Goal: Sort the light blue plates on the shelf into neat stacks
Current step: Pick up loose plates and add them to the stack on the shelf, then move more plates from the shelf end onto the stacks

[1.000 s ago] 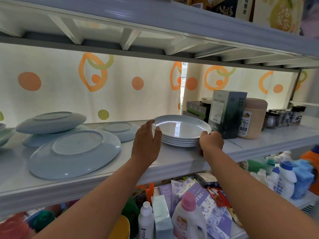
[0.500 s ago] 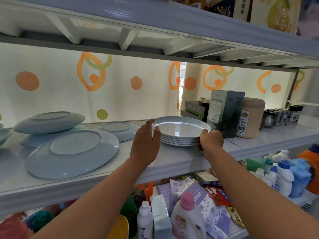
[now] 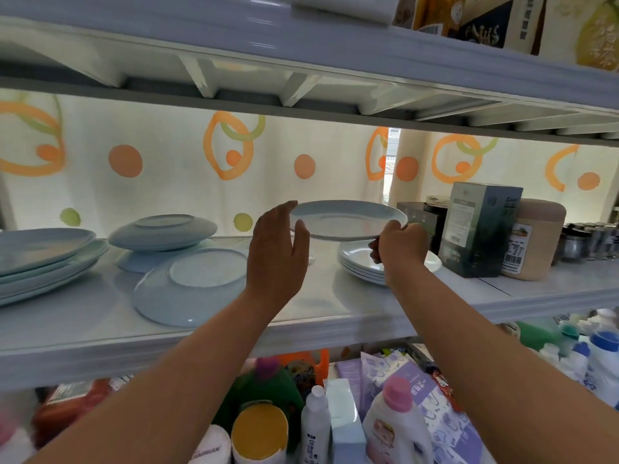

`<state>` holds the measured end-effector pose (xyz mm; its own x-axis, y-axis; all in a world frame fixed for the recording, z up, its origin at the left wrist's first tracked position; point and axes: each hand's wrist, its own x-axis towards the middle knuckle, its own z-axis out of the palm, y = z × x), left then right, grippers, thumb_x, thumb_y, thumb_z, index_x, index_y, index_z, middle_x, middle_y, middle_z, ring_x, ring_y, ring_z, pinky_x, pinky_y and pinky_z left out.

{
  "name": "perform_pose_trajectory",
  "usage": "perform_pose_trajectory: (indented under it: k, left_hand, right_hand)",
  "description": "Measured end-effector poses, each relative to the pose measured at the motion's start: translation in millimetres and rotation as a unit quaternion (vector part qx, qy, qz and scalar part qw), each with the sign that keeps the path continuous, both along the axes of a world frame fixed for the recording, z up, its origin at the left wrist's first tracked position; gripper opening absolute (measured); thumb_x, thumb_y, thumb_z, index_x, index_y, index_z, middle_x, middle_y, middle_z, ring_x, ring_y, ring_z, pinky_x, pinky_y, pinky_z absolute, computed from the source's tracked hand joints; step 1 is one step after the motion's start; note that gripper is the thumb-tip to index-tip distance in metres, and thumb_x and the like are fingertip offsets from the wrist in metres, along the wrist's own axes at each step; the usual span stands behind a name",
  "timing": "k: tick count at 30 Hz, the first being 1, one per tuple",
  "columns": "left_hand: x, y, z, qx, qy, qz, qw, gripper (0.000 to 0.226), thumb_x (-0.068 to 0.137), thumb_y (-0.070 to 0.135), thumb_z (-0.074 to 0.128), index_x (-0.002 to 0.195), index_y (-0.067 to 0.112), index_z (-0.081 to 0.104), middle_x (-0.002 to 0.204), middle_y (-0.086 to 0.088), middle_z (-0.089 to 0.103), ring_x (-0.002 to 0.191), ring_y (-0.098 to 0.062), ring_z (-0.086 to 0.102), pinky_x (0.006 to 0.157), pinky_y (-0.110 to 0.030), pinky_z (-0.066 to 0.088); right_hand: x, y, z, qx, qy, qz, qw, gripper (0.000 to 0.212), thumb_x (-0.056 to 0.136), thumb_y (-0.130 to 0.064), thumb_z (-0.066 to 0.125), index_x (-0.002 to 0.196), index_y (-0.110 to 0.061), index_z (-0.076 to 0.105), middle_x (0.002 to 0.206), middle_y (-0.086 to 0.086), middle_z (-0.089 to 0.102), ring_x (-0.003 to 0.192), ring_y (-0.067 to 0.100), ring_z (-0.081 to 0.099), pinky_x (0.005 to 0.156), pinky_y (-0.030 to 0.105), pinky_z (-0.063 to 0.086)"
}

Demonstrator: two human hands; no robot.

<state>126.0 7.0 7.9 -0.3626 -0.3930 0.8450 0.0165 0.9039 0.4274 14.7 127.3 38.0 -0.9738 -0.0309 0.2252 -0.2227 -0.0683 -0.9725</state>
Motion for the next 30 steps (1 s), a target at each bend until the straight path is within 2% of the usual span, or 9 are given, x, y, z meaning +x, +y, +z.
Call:
perform_pose_trajectory:
  k: [2,5,7,10,16,19,23,26,30]
  left_hand:
    - [21,-14,2,-0.018,0.0,0.014,1.0,0.049,0.091,0.038,0.029,0.128,0.013,0.048,0.126,-0.005,0.057,0.118,-0.018,0.048,0.098,-0.017,0.027]
    - [56,-40,7,-0.025,0.012,0.052,0.998,0.047,0.091,0.035,0.031,0.126,0.01,0.051,0.124,-0.007,0.059,0.117,-0.02,0.05,0.1,-0.02,0.029]
    - [82,-61,10,-0.023,0.023,0.088,0.996,0.048,0.091,0.034,0.031,0.125,0.008,0.051,0.125,-0.01,0.059,0.118,-0.023,0.051,0.102,-0.023,0.029]
    - [123,-95,12,-0.002,0.021,0.143,0.99,0.053,0.09,0.038,0.027,0.126,0.008,0.051,0.126,-0.01,0.059,0.119,-0.025,0.05,0.102,-0.027,0.031]
    - [190,-135,10,0.022,0.009,0.222,0.975,0.05,0.092,0.036,0.026,0.129,0.01,0.047,0.131,-0.01,0.055,0.123,-0.024,0.045,0.099,-0.021,0.026]
    - [216,-150,8,0.03,0.014,0.247,0.969,0.047,0.092,0.034,0.029,0.129,0.011,0.048,0.13,-0.01,0.055,0.122,-0.024,0.046,0.101,-0.028,0.031]
    - [247,-171,5,0.041,0.02,0.273,0.961,0.049,0.091,0.036,0.028,0.129,0.012,0.048,0.13,-0.009,0.055,0.123,-0.022,0.045,0.099,-0.023,0.027]
    - [266,-185,1,0.049,0.022,0.287,0.956,0.045,0.094,0.035,0.029,0.13,0.014,0.048,0.132,-0.006,0.054,0.125,-0.019,0.044,0.101,-0.022,0.025]
    - [279,-198,-5,0.064,0.021,0.297,0.952,0.04,0.097,0.03,0.033,0.131,0.014,0.047,0.134,-0.006,0.053,0.126,-0.019,0.044,0.101,-0.024,0.028]
  right_hand:
    - [17,-25,6,0.007,0.006,0.035,0.999,0.024,0.095,-0.013,0.033,0.107,0.0,0.049,0.081,0.021,0.064,0.035,0.014,0.052,0.03,0.016,0.034]
    - [50,-65,9,0.009,-0.004,0.096,0.995,0.028,0.094,-0.012,0.032,0.114,0.001,0.046,0.066,0.015,0.061,0.032,0.014,0.053,0.03,0.015,0.038]
    - [74,-90,7,-0.002,-0.014,0.142,0.99,0.031,0.092,-0.009,0.032,0.119,0.002,0.043,0.068,0.017,0.062,0.028,0.012,0.052,0.03,0.015,0.041]
    - [107,-125,4,-0.019,-0.025,0.205,0.978,0.033,0.092,-0.006,0.03,0.124,0.0,0.037,0.082,0.024,0.062,0.032,0.015,0.053,0.031,0.017,0.043]
    - [164,-190,8,-0.009,-0.047,0.299,0.953,0.042,0.094,-0.008,0.029,0.135,-0.001,0.029,0.064,0.015,0.057,0.04,0.021,0.052,0.031,0.018,0.043]
    - [191,-216,8,0.004,-0.051,0.336,0.941,0.039,0.095,-0.009,0.028,0.133,0.0,0.029,0.062,0.015,0.056,0.041,0.019,0.052,0.032,0.018,0.044]
    - [218,-248,9,0.014,-0.088,0.382,0.92,0.021,0.097,-0.008,0.026,0.114,0.001,0.035,0.056,0.013,0.05,0.029,0.015,0.046,0.029,0.014,0.037]
    - [229,-274,6,0.015,-0.101,0.394,0.914,0.036,0.096,-0.008,0.026,0.129,0.003,0.033,0.058,0.014,0.05,0.036,0.018,0.048,0.028,0.012,0.037]
    - [240,-299,2,0.041,-0.08,0.382,0.92,0.047,0.094,-0.007,0.026,0.14,-0.001,0.024,0.058,0.015,0.053,0.021,0.012,0.045,0.029,0.014,0.04]
